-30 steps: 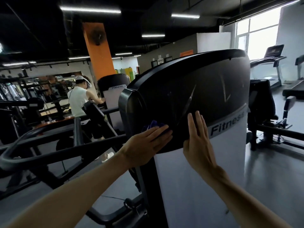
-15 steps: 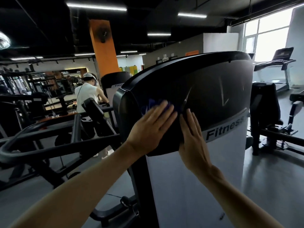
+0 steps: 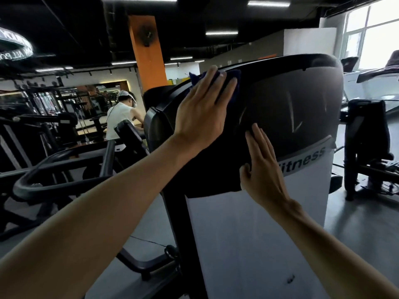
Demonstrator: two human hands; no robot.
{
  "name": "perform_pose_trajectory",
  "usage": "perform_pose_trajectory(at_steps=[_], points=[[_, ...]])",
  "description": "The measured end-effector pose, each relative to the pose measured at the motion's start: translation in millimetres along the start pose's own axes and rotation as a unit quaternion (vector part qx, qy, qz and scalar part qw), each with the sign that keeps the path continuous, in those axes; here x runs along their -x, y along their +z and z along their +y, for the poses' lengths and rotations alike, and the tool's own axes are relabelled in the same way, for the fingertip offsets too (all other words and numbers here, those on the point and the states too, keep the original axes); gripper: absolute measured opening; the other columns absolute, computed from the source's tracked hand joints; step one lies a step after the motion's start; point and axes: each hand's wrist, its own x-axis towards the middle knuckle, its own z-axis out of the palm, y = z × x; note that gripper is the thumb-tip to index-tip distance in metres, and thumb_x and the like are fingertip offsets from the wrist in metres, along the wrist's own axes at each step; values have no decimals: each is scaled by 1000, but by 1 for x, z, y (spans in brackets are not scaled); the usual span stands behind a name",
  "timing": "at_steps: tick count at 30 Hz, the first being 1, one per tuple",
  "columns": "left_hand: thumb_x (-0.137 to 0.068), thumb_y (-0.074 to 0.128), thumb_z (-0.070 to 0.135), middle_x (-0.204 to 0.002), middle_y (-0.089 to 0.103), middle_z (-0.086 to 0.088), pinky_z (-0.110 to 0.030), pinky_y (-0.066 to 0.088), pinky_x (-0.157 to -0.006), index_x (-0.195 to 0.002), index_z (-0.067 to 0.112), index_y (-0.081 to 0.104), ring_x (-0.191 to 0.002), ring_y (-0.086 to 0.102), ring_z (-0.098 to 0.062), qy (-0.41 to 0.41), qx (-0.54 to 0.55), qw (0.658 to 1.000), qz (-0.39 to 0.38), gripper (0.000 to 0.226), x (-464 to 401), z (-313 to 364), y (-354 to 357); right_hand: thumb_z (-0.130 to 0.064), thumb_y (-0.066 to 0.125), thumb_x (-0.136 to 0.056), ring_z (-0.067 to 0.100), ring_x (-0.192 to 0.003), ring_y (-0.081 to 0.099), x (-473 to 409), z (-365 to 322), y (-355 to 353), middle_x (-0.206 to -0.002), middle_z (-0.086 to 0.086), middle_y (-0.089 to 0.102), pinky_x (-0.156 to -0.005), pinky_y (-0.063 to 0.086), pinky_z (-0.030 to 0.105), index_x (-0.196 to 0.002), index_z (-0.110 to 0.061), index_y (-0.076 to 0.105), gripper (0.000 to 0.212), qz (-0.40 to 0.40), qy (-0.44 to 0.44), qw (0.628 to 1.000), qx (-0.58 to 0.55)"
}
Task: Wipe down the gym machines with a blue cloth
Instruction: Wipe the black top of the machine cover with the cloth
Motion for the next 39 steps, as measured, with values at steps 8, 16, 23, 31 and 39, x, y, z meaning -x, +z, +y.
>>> perform_pose_trajectory(at_steps=[8,16,23,31,39], points=[[-105,53,26,-168,28,-17,-47,14,-128,-164,10,25,-158,19,-36,270,-46,950,-146,67,133,34,26,8,63,-86,16,-159,3,28,18,12,-172,2,9,-125,19,29,-160,-5,27,83,-10,-17,998,-53],[-108,45,20,-158,47,-15,-49,33,-123,-155,8,44,-152,35,-34,37,-24,999,-1,49,-19,1,8,0,61,-90,14,-159,1,-1,29,-9,-172,0,7,-127,22,40,-162,-9,21,84,0,7,999,-49],[-107,44,21,-166,32,-17,-47,14,-129,-161,8,32,-156,22,-37,200,-38,976,-77,57,77,43,29,2,70,-84,20,-159,7,27,41,4,-172,4,12,-125,24,41,-160,-5,29,86,-10,-2,998,-60],[-107,38,19,-167,32,-18,-45,8,-127,-162,8,29,-155,27,-36,253,-119,955,-98,56,49,32,25,7,68,-83,21,-157,16,29,50,-3,-169,6,22,-124,29,40,-159,-6,31,86,-18,-16,998,-65],[-107,48,15,-162,42,-16,-50,21,-125,-157,8,41,-154,30,-39,-6,-34,999,14,52,3,47,31,5,64,-86,19,-152,28,32,51,-4,-166,1,27,-115,36,29,-155,-10,37,76,-15,20,997,-72]])
